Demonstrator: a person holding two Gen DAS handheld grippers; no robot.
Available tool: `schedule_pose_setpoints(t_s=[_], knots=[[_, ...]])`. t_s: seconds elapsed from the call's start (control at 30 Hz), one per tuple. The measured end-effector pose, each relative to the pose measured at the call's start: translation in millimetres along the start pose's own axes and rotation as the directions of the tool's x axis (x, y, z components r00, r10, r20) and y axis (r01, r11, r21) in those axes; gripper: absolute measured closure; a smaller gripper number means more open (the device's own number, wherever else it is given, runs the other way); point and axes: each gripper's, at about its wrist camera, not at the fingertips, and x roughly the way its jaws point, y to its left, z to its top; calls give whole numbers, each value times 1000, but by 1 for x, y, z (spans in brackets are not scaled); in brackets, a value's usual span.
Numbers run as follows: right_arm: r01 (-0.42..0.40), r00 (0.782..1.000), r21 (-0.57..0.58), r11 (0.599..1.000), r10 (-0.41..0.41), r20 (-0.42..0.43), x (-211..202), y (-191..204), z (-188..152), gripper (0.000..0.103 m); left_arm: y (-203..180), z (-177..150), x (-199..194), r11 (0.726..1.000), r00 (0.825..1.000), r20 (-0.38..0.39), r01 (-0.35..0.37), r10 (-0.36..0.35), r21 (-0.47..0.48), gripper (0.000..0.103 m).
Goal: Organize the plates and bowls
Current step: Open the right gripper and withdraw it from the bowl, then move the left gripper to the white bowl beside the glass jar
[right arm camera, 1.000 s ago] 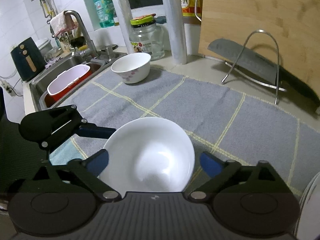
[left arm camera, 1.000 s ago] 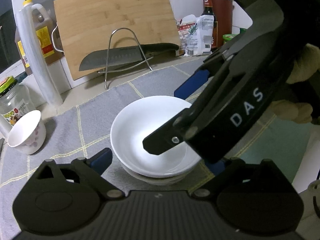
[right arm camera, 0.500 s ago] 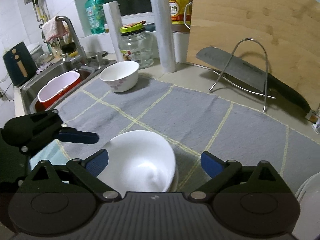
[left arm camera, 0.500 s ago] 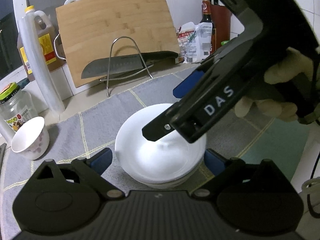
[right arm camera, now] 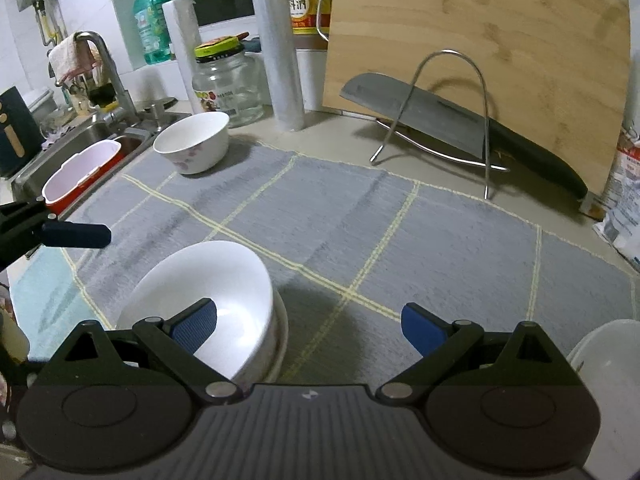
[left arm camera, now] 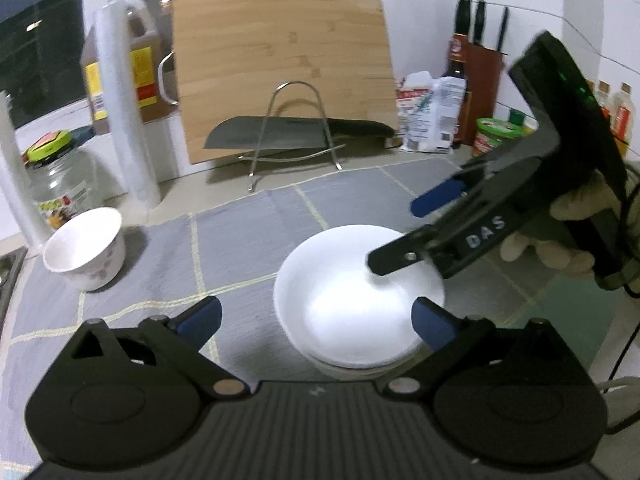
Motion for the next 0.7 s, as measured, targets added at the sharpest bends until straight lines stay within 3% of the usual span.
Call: schedule_pose_setpoints(t_s=[0.4,0.7], knots=[[-55,998,-36,998,56,27,-4,10,12,0,42,3,-2,989,997,-17,-80,79,-124,2],[18,998,-38,999,-16,64,-5,58,32,0,97,3,2,996,998,-29,-65,64,-64,1]])
